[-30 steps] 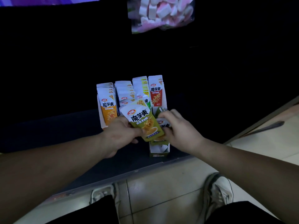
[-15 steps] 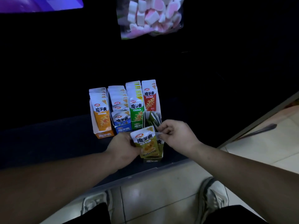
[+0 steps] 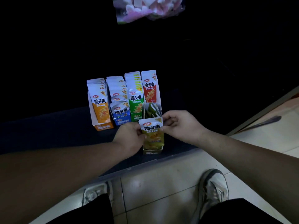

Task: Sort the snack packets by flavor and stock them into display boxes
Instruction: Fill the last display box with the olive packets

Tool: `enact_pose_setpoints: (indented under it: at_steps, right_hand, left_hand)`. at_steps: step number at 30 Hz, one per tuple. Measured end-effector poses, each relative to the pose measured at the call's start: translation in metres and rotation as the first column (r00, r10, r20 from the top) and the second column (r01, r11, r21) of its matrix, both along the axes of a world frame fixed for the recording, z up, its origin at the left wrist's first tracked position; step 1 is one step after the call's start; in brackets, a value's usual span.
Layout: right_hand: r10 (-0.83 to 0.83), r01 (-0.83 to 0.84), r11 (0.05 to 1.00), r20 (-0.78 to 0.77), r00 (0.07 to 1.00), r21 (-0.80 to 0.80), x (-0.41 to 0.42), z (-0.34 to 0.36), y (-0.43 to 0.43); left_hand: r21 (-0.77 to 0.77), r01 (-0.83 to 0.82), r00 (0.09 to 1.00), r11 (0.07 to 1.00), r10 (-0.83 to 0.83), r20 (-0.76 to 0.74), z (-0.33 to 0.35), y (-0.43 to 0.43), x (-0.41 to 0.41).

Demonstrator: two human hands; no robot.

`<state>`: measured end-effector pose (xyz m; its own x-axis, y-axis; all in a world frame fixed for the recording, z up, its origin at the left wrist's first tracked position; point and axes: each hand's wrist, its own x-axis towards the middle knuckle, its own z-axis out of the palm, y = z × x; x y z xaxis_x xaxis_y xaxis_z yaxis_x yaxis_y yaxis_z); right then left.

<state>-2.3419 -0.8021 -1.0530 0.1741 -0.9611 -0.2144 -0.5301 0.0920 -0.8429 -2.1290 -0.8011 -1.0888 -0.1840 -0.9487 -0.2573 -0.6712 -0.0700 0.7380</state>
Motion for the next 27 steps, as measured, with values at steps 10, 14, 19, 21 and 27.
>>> enact_pose_setpoints:
  at_steps: [10, 14, 19, 21, 27]
  right_hand:
    - [0.058, -0.081, 0.989, -0.184, 0.981, -0.121, 0.003, -0.011, 0.005]
    - [0.074, -0.099, 0.986, -0.177, 0.981, -0.132, 0.001, -0.013, 0.012]
    - [0.096, -0.098, 0.995, -0.056, 0.994, -0.03, 0.005, -0.012, 0.011]
    - [0.089, -0.089, 0.995, 0.013, 0.996, 0.051, 0.006, -0.009, 0.012]
    - [0.023, -0.027, 0.997, 0.055, 0.998, 0.076, 0.0, -0.004, 0.016]
  left_hand:
    - [0.054, 0.093, 0.995, 0.994, -0.095, 0.041, 0.002, -0.005, 0.015]
    - [-0.002, 0.073, 0.996, 0.997, -0.073, -0.048, 0.016, -0.009, 0.019]
    - [0.062, 0.079, 0.985, 0.995, -0.069, -0.159, 0.017, 0.0, 0.022]
    - [0.074, 0.07, 0.982, 0.995, -0.056, -0.18, 0.016, 0.004, 0.023]
    - [0.038, 0.045, 0.968, 0.998, -0.034, -0.25, 0.012, 0.002, 0.019]
